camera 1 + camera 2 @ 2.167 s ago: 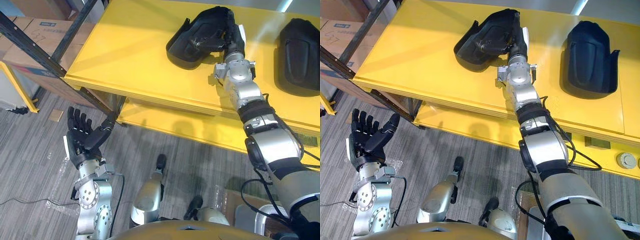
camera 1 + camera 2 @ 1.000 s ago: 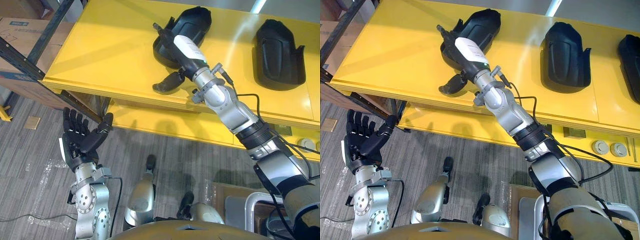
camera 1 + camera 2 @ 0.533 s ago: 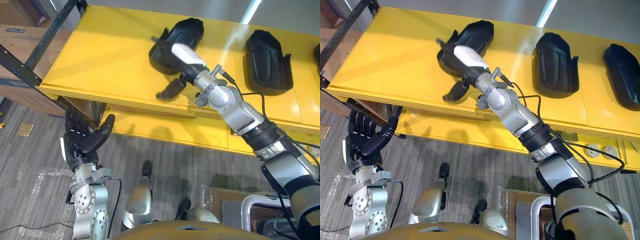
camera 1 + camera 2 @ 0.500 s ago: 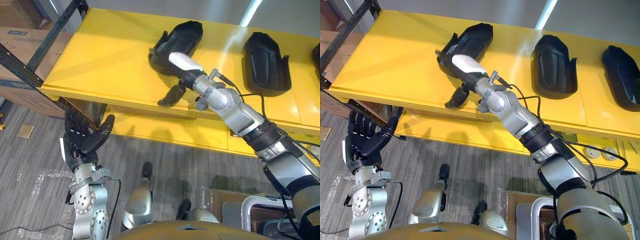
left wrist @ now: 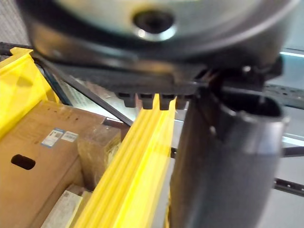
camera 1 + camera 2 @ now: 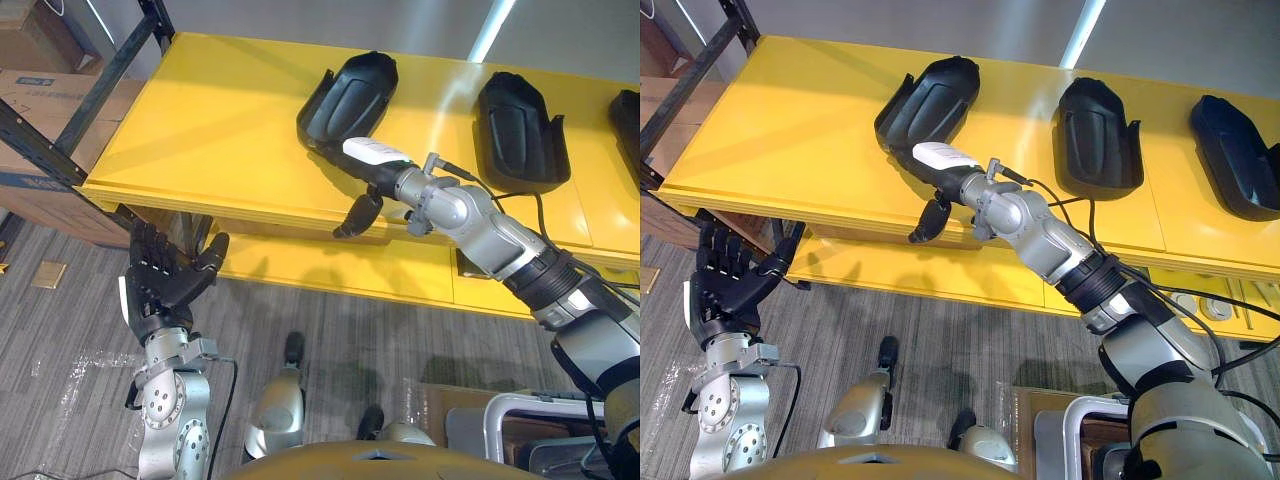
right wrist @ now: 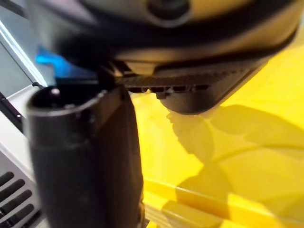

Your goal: Walk over and take three plastic housings, then place them on the shelf

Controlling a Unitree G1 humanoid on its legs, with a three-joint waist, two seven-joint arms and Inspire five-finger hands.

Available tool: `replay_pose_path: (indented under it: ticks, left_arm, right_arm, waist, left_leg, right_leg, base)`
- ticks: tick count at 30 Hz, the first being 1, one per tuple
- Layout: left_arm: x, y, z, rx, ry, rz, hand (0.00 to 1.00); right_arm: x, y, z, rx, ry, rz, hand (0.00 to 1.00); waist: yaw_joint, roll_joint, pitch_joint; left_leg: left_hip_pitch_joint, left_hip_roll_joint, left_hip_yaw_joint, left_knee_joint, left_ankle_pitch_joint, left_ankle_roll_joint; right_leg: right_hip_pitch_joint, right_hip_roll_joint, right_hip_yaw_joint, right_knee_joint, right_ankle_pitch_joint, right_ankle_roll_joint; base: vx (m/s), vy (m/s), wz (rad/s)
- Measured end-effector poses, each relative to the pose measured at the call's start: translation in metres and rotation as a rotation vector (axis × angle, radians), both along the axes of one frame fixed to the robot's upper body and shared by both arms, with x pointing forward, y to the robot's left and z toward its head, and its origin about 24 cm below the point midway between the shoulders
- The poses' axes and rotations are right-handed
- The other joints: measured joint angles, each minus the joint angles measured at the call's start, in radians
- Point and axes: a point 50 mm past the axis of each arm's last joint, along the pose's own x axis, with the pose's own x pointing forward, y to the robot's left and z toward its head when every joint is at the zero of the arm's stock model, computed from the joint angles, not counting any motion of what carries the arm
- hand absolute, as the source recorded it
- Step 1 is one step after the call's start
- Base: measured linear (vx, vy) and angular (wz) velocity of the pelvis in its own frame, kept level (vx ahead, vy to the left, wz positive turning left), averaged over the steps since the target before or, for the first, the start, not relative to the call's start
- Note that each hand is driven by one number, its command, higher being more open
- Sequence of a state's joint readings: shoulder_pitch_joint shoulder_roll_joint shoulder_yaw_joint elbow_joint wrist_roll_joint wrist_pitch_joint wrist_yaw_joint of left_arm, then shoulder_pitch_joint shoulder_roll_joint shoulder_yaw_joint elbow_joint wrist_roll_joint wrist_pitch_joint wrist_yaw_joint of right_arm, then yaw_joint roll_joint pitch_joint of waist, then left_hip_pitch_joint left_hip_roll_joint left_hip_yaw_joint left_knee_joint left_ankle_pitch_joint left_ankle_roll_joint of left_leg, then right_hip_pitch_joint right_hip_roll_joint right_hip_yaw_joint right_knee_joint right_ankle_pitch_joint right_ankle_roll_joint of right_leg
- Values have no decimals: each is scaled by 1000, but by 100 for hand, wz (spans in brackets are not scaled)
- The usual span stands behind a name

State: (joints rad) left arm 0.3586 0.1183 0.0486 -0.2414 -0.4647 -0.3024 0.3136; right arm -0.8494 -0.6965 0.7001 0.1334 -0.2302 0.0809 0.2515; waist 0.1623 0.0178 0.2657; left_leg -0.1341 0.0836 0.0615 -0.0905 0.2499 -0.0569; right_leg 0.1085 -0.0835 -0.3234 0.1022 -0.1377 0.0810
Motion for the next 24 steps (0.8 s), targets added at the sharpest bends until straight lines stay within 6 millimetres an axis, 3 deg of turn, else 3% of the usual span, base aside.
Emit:
replay_pose_path:
  ticks: [12,17,24]
  left_arm:
    - [-1,1,0,10,0,-12,100]
    - [-1,4,1,27,0,-17,100]
    - [-1,7,2,35,-4,-15,100]
  right_arm:
    - [-6,-28,-2,-95,39,-60,100]
    - [-7,-33,-4,-103,63,-75,100]
    - [-10,-41,-4,-124,85,-79,100]
  waist:
    - [-1,-6,-20]
    - [-1,-21,-30]
    - [0,-23,-31]
  left_leg:
    - [4,2,0,-1,-8,-9]
    - [3,1,6,-1,-6,-5]
    - [3,1,7,-1,-9,-7]
  right_leg:
    - [-2,0,0,0,2,1]
    - [-3,0,3,0,5,1]
    - [-2,0,2,0,5,1]
  base:
    - [-28,-1,0]
    - [3,-3,-1]
    - [0,0,0]
